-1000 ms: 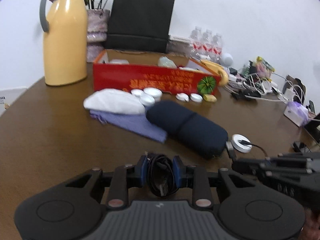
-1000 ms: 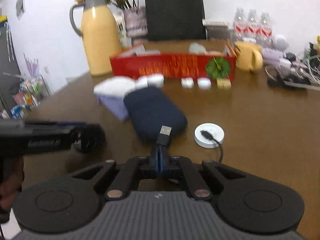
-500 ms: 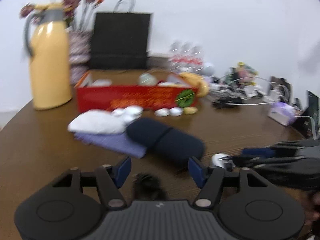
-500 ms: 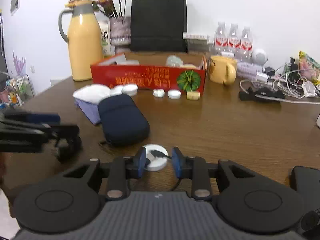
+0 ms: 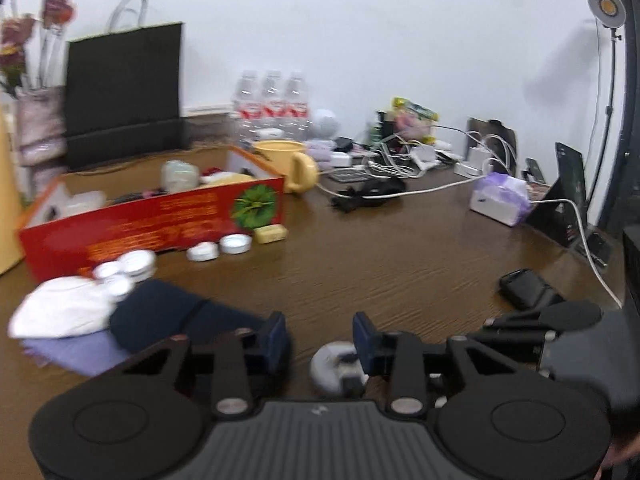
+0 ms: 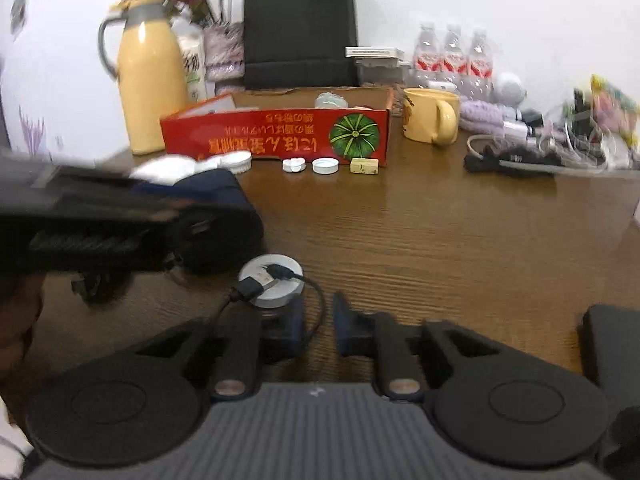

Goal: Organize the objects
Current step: 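Grasp the white round charger puck with the right tool and lift it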

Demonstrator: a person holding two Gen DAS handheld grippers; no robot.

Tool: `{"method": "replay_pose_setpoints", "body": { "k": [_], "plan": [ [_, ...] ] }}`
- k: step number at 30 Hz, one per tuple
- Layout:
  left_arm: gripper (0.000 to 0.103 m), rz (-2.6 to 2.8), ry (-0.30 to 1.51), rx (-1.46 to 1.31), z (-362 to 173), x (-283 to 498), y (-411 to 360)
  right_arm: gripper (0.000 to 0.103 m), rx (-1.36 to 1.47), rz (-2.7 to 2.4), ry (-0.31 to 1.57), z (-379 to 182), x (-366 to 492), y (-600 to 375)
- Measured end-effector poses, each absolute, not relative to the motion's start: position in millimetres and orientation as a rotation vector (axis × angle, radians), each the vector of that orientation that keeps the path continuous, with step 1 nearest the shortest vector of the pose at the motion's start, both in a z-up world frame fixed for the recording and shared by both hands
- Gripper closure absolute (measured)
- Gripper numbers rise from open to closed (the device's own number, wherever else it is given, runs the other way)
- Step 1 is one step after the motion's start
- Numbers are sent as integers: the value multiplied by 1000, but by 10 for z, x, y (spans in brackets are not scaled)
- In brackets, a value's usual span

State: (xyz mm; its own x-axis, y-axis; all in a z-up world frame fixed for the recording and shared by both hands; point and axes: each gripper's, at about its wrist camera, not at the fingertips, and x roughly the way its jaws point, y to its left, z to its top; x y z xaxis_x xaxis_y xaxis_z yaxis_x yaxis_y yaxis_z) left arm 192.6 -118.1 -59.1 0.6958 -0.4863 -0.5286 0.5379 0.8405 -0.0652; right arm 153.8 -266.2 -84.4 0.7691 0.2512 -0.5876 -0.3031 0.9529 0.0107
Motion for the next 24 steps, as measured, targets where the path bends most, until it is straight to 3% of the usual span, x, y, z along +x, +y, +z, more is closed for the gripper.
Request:
{"method": "replay_pose_setpoints", "body": {
  "k": [9,17,21,24],
  "plan": [
    [34,-638,638,108,-724,1880,-1217,98,-30,356,651,-820,1559,-2814],
    [38,-599,658,58,-629,1888,-1018,98,75,412,672,-820,1583,-3011],
    [47,-522,633,206,-712,1791,-929,98,43,402,671,-812,1596,-3022],
    [47,-567,650,215,-802,1731,-884,98,23,410,673,-811,1644,-3009]
  ]
}}
